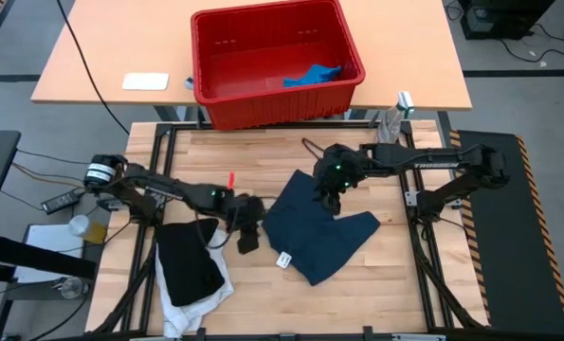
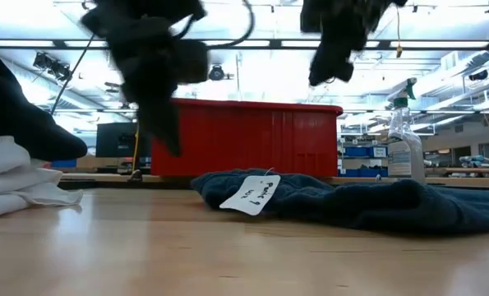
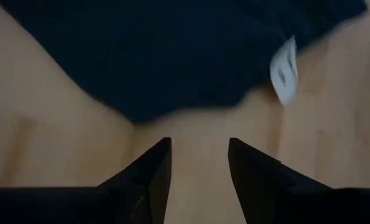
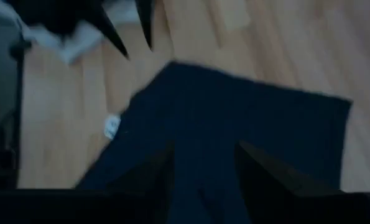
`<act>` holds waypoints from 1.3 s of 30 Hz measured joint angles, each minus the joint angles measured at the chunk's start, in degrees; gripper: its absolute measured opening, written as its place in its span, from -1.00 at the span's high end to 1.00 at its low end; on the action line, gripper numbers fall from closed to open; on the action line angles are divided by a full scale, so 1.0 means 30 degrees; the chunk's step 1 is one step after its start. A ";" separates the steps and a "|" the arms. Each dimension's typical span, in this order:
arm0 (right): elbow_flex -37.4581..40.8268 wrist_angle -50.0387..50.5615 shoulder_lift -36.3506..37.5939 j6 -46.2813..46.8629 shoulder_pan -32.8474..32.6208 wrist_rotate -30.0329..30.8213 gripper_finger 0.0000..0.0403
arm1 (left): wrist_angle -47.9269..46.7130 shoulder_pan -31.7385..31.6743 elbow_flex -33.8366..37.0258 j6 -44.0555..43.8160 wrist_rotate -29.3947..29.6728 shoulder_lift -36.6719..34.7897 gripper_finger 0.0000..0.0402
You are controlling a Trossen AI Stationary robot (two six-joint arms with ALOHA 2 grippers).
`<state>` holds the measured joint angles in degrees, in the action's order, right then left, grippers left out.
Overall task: Fold Laundry from Bin
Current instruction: Remove the dark blue shorts from the red bin and place them on the table
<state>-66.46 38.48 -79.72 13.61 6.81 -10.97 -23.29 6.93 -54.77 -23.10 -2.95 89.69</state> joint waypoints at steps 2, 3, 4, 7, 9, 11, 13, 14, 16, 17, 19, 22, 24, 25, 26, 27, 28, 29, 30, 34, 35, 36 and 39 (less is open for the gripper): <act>0.0588 -0.0251 -0.0597 -0.0801 0.0057 -0.0276 0.15 | 0.1187 0.0387 0.1502 -0.1000 -0.0385 -0.0455 0.19; 0.0907 -0.0391 -0.0921 -0.1228 -0.0047 -0.0200 0.15 | 0.1802 0.0495 0.2228 -0.1763 -0.0471 -0.0690 0.19; 0.1198 -0.0451 -0.1349 -0.1690 -0.0191 -0.0066 0.15 | 0.2393 0.0573 0.2884 -0.2564 -0.0588 -0.0995 0.19; 0.2045 -0.0408 -0.2717 -0.3282 -0.0652 0.0315 0.15 | 0.4878 0.1067 0.4121 -0.4626 -0.0876 -0.1844 0.19; 0.2518 -0.0513 -0.3460 -0.4301 -0.0858 0.1215 0.15 | 0.6598 0.1795 0.4390 -0.4902 -0.1015 -0.2187 0.19; 0.2935 -0.1241 -0.4127 -0.4856 -0.0891 0.2435 0.15 | 0.8599 0.2526 0.4330 -0.4411 -0.1147 -0.2183 0.19; 0.3385 -0.2525 -0.4545 -0.4981 -0.0512 0.2734 0.15 | 0.9995 0.3072 0.4218 -0.3985 -0.1176 -0.1798 0.19; 0.3521 -0.3261 -0.4663 -0.4790 -0.0260 0.2646 0.15 | 1.0597 0.3253 0.4081 -0.3877 -0.1141 -0.1481 0.19; 0.3726 -0.5096 -0.4680 -0.3900 0.0314 0.2387 0.15 | 1.0922 0.3442 0.4018 -0.3623 -0.0964 -0.0822 0.19; 0.3807 -0.5803 -0.4680 -0.3519 0.0547 0.2296 0.15 | 1.1013 0.3448 0.3903 -0.3563 -0.0958 -0.0395 0.19; 0.3878 -0.6630 -0.4680 -0.2967 0.0943 0.2386 0.15 | 1.1388 0.3379 0.3808 -0.3518 -0.0886 0.0398 0.19; 0.3863 -0.8087 -0.4688 -0.2754 0.1246 0.3180 0.15 | 1.2114 0.2982 0.3784 -0.3535 -0.0201 0.1616 0.19; 0.3841 -0.8752 -0.4965 -0.2912 0.1301 0.3587 0.15 | 1.1871 0.2477 0.3842 -0.3864 0.0491 0.2256 0.19; 0.3834 -0.8752 -0.5143 -0.3087 0.1317 0.3757 0.15 | 1.1845 0.2159 0.3833 -0.4261 0.0729 0.2548 0.19; 0.3834 -0.8622 -0.5454 -0.3278 0.1318 0.3811 0.15 | 1.1358 0.1822 0.3829 -0.4737 0.0852 0.2681 0.19; 0.3834 -0.8579 -0.5652 -0.3315 0.1325 0.3777 0.15 | 1.0707 0.1501 0.3837 -0.5103 0.0997 0.2690 0.19; 0.3834 -0.8157 -0.5879 -0.3128 0.1325 0.3733 0.15 | 1.0367 0.1185 0.3849 -0.5410 0.1101 0.2690 0.19; 0.3840 -0.7508 -0.6081 -0.2756 0.1293 0.3708 0.15 | 0.9978 0.0900 0.3826 -0.5511 0.1278 0.2684 0.19; 0.3861 -0.7030 -0.6203 -0.2266 0.1253 0.3582 0.15 | 0.9413 0.0666 0.3813 -0.5543 0.1658 0.2597 0.19; 0.3863 -0.5790 -0.6137 -0.1237 0.0741 0.3335 0.18 | 0.8499 -0.0099 0.3801 -0.5523 0.3194 0.2002 0.19; 0.3863 -0.5594 -0.6058 -0.0809 0.0534 0.3288 0.20 | 0.8181 -0.0299 0.3862 -0.5457 0.3643 0.1883 0.19; 0.3863 -0.5348 -0.6008 -0.0104 0.0323 0.3222 0.21 | 0.8098 -0.0622 0.3879 -0.5337 0.3940 0.1846 0.19; 0.3761 -0.4554 -0.5889 0.3531 -0.0269 0.2633 0.26 | 0.7677 -0.1639 0.3850 -0.4533 0.4066 0.1547 0.19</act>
<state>-55.18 24.82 -97.38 24.20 6.01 -3.07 -0.26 2.02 -43.22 -36.70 9.25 94.33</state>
